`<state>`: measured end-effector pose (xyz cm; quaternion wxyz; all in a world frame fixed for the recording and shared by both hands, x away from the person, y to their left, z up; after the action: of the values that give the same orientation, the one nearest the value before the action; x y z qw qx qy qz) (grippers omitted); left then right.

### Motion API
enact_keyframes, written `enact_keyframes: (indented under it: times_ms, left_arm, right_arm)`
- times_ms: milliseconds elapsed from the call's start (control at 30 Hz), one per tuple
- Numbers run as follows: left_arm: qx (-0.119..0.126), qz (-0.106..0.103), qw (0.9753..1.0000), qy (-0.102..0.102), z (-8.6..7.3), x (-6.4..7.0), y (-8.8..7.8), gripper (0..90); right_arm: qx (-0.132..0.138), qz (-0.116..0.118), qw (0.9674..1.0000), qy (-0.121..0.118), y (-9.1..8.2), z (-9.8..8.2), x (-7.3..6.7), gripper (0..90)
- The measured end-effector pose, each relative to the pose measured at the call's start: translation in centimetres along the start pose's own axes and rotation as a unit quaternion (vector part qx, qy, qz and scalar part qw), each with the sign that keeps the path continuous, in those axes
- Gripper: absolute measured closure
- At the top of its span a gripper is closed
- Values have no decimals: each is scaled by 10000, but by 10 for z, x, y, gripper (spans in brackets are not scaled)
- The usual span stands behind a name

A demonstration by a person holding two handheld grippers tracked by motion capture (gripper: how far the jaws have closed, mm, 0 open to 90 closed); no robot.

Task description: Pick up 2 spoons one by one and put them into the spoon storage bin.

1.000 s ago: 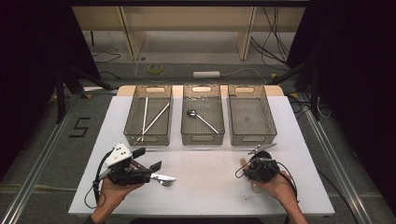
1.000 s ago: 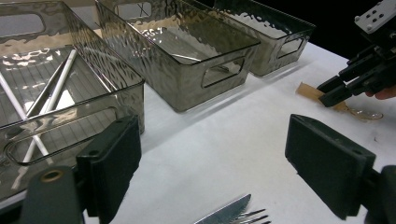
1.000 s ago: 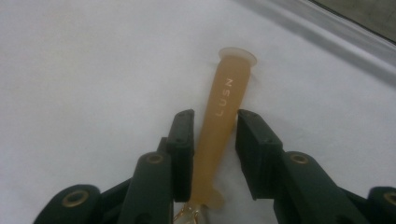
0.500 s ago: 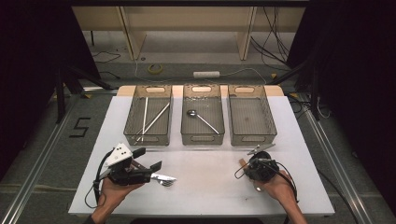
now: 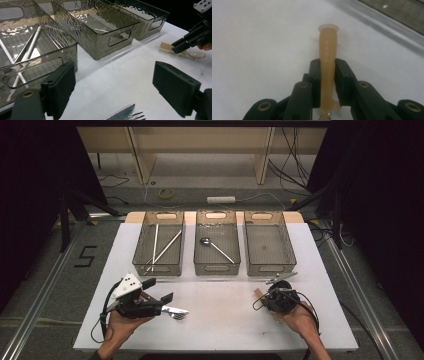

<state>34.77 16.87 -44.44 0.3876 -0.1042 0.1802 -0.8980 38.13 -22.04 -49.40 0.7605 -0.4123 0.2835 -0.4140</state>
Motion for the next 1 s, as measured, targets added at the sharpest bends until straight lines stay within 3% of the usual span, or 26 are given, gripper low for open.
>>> enact_keyframes:
  times_ms: [400, 600, 1000]
  left_arm:
    - [0, 2, 10000, 0, 0, 0, 0, 179]
    - [16, 9, 10000, -28, 0, -1, 0, 179]
    - [14, 45, 10000, -63, -1, -3, 0, 179]
  right_arm:
    - [474, 387, 9979, 199, -14, 7, 0, 778]
    - [814, 641, 9941, 309, -23, 14, 0, 779]
    - [1192, 497, 9916, 84, -33, 48, -1, 776]
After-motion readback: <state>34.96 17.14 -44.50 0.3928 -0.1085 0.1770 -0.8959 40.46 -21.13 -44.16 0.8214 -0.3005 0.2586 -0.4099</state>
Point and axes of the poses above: each handheld gripper's, and its own axes: y roughly forward along the jaws, z roughly out of its top, x roughly to its right, the point moved 4 cm from there along y, roughly forward along the jaws, and after that the axes turned 6 degrees about y, right-handed, at the moved point
